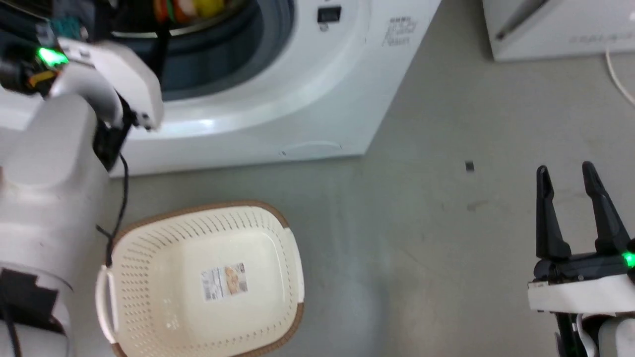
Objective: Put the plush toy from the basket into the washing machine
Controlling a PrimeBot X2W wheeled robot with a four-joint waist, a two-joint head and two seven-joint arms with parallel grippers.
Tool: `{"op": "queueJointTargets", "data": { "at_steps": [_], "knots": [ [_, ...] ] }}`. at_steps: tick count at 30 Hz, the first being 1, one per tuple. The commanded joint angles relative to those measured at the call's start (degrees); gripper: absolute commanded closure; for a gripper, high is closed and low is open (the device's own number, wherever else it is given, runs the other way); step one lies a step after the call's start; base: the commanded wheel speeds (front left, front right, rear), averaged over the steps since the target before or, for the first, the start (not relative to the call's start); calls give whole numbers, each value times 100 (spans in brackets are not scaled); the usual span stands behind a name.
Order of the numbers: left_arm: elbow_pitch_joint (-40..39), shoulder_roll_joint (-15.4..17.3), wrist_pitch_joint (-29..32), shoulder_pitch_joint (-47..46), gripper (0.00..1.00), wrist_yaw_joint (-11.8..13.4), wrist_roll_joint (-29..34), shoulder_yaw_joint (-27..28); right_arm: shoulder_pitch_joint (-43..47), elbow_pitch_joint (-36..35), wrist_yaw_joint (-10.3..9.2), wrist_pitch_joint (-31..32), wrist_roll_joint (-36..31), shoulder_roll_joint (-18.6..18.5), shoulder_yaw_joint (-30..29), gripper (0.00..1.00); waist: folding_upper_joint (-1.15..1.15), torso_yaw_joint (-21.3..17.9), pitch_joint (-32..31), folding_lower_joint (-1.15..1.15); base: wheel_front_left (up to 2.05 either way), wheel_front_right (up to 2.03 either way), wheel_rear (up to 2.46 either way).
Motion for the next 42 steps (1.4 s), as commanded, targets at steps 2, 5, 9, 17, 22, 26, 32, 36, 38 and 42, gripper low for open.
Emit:
{"op": "queueJointTargets", "data": {
  "at_steps": [2,5,9,17,22,26,32,36,38,42],
  "knots": [
    [-78,-58,-476,459,0,32,-76,-14,181,16,-5,-26,-93,2,-46,0,0,430,-964,0,0,0,0],
    [-169,-109,-726,755,0,75,-87,-19,272,5,-5,-26,-115,2,-102,0,0,520,-1218,0,0,0,0],
    [-659,-190,-987,1405,0,358,-159,147,485,-42,-5,-26,-154,2,-175,0,0,673,-1670,0,0,0,0],
    [-2678,-181,-1031,3264,0,1238,-101,938,837,-91,-5,-26,-192,2,-123,0,0,843,-2190,0,0,0,0],
    [-3849,-287,-1032,4502,0,1660,97,1388,967,-87,-5,-26,-212,2,-21,0,0,870,-2338,0,0,0,0],
    [-4505,-447,-1033,5376,0,1805,298,1608,1069,-65,-5,-26,-165,2,51,0,0,871,-2423,0,0,0,0],
    [-4837,-705,-1033,6308,0,1814,620,1696,1238,36,-5,-26,-84,2,197,0,0,849,-2520,0,0,0,0],
    [-4904,-847,-1033,6665,0,1793,857,1736,1341,104,-5,-26,-49,2,251,0,0,861,-2558,0,0,0,0],
    [-4926,-913,-1033,6783,0,1778,953,1759,1378,140,-5,-26,-39,2,259,0,0,873,-2570,0,0,0,0],
    [-4861,-1009,-1033,6909,0,1690,1079,1793,1407,194,-5,-26,-27,2,276,0,0,878,-2576,0,0,0,0]
  ]
}}
